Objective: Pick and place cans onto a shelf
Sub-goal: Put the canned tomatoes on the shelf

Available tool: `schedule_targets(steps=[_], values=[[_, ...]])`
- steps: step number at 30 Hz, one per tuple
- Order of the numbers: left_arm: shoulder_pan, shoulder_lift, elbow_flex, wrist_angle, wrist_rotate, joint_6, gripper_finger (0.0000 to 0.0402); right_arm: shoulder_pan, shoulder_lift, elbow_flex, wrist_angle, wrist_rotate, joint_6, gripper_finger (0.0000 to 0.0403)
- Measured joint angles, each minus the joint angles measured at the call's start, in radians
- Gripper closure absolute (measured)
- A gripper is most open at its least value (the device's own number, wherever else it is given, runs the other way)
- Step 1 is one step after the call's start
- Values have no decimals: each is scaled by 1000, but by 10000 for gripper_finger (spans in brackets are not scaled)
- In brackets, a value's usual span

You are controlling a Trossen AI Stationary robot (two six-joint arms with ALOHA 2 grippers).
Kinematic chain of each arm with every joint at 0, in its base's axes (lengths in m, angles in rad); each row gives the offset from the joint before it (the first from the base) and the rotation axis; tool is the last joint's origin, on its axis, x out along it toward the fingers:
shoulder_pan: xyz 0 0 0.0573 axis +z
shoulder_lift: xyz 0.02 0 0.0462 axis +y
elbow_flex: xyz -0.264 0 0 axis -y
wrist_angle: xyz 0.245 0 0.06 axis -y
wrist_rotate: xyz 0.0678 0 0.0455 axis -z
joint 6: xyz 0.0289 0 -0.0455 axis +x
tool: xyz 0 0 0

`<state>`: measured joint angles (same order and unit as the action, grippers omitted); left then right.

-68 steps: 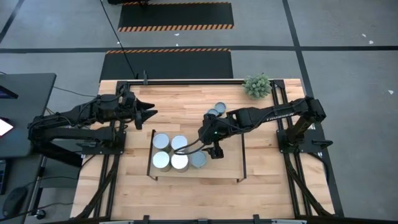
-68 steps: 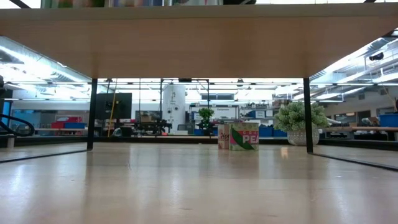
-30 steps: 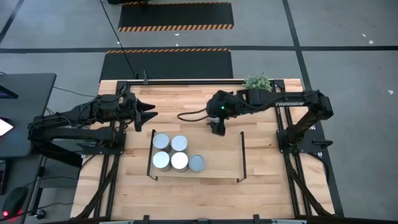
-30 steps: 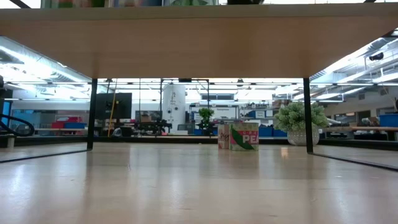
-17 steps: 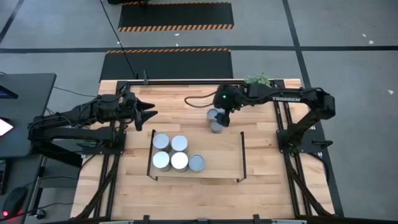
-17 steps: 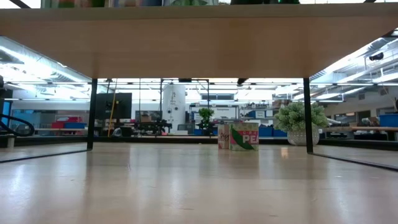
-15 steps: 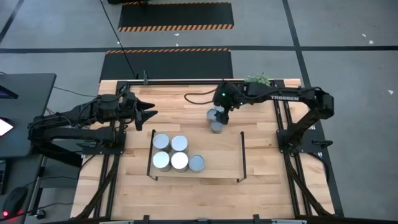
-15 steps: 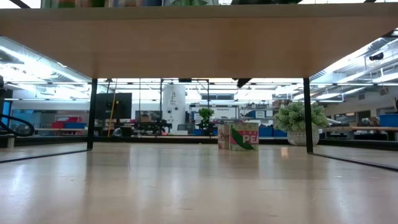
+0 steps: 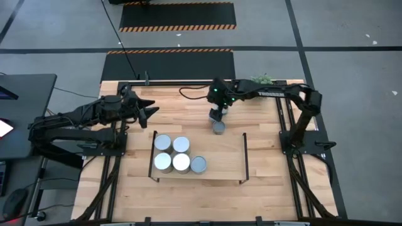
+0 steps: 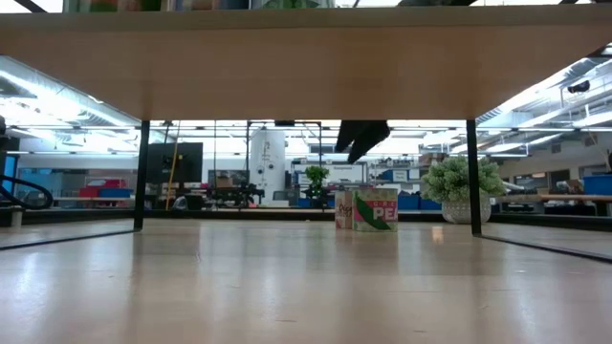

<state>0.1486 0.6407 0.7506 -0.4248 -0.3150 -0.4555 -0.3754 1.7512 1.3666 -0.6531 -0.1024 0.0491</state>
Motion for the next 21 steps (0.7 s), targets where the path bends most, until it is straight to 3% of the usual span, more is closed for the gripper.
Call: schedule_targets(steps=[8, 12, 21], values=[[0, 11, 0, -1, -3, 41, 182, -12, 192, 185, -105, 1, -120, 9], [0, 10, 0, 0, 14, 41, 182, -14, 273, 269, -219, 12, -144, 7], [0, 10, 0, 2, 23, 40, 182, -13, 344, 298, -309, 7, -161, 4]])
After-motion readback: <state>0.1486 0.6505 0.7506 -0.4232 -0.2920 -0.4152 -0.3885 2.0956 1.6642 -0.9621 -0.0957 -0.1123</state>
